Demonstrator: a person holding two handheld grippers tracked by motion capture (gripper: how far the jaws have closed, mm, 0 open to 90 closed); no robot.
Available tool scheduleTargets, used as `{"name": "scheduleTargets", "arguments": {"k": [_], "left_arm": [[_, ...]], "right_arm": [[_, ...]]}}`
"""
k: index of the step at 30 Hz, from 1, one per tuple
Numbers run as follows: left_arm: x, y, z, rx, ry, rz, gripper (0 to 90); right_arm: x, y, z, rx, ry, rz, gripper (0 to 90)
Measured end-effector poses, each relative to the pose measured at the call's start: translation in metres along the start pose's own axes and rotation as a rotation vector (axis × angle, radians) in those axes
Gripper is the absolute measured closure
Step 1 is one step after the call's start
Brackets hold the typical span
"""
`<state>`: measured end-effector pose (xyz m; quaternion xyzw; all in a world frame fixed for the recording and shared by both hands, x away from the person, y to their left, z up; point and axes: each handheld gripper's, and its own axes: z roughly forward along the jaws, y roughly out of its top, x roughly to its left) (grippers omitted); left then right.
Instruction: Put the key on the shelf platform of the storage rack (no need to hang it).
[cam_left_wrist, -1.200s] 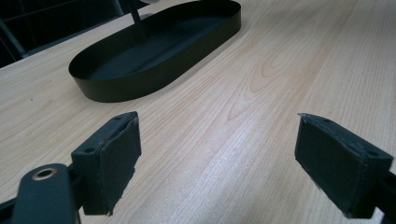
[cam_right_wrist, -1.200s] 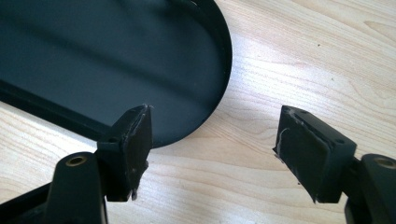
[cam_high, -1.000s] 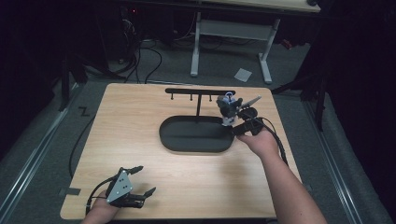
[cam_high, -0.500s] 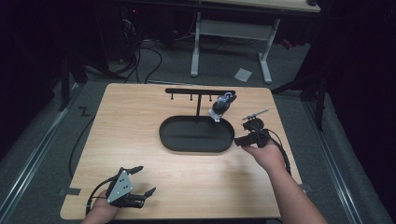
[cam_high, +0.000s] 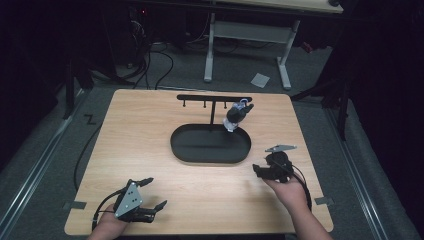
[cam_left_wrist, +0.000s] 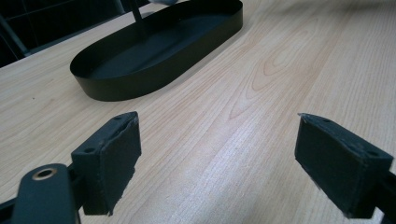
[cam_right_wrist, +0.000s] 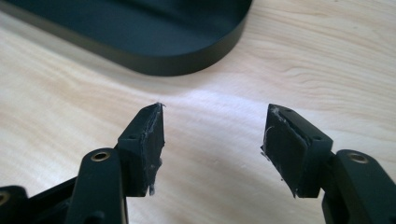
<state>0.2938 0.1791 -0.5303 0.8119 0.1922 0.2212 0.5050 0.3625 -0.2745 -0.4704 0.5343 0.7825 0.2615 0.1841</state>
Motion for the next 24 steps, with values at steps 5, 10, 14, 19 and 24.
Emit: {"name": "scheduleTargets", "arguments": {"k": [5,10,14,19,24], "left_arm": [[0.0,0.0,0.0,0.0,0.004,-0.003,15.0],[0.0,0.0,0.001,0.003,0.001,-0.005,15.0],[0.0,0.0,0.001,0.006,0.002,-0.001,15.0],[-0.001,0.0,0.001,0.009,0.014,0.001,15.0],[0.0,0.001,0.002,0.011,0.017,-0.006,15.0]], "right_arm": [[0.014,-0.024,0.0,-0.071,0.014,-0.011,38.2],[0.03,-0.042,0.003,-0.131,0.055,-0.006,37.9],[0.05,-0.055,0.005,-0.196,0.061,-0.021,37.0],[0.072,-0.08,0.008,-0.337,0.066,-0.039,34.5],[0.075,-0.081,0.009,-0.339,0.05,-0.061,32.3]]}}
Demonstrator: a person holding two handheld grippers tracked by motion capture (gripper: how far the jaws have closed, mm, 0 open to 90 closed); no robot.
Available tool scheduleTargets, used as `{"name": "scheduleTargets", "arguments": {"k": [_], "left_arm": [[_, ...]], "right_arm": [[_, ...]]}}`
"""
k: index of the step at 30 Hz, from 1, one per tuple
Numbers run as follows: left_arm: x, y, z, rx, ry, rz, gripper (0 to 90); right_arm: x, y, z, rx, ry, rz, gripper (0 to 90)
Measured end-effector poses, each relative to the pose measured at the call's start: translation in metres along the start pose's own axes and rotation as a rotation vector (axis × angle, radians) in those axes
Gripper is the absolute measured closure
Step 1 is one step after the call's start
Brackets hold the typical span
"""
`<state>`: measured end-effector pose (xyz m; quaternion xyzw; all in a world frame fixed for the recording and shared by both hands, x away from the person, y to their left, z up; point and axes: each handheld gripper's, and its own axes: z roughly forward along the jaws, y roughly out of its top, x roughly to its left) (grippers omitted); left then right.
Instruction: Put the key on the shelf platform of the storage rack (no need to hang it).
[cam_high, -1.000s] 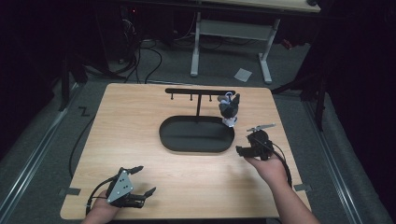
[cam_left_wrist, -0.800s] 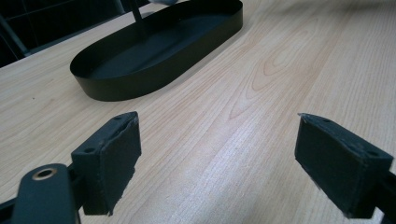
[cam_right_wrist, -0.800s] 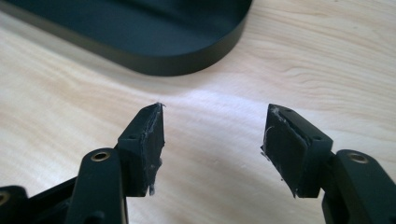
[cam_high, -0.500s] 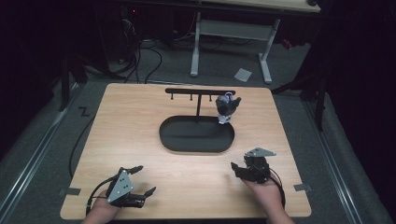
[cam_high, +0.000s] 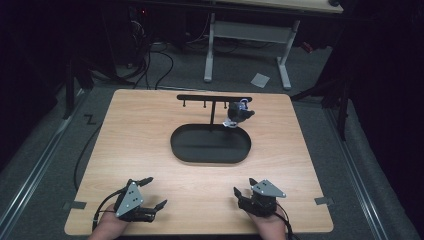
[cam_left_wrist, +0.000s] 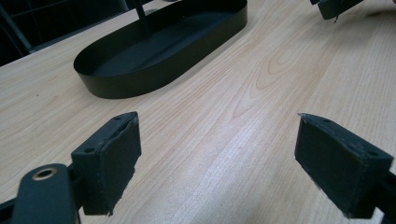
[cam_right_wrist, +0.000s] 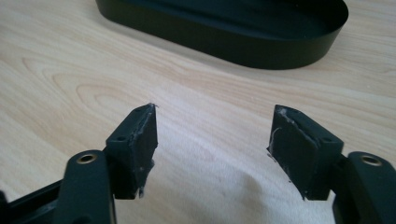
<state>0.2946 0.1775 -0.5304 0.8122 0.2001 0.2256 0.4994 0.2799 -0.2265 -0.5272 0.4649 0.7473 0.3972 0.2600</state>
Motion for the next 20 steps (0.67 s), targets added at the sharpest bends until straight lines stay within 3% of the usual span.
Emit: {"name": "scheduleTargets", "arguments": {"k": [20], "left_arm": [[-0.0001,-0.0002,-0.0007,-0.006,-0.011,0.007,15.0]], "right_arm": [[-0.0082,0.0009,-0.0034,-0.021,-0.017,0.032,29.5]]}}
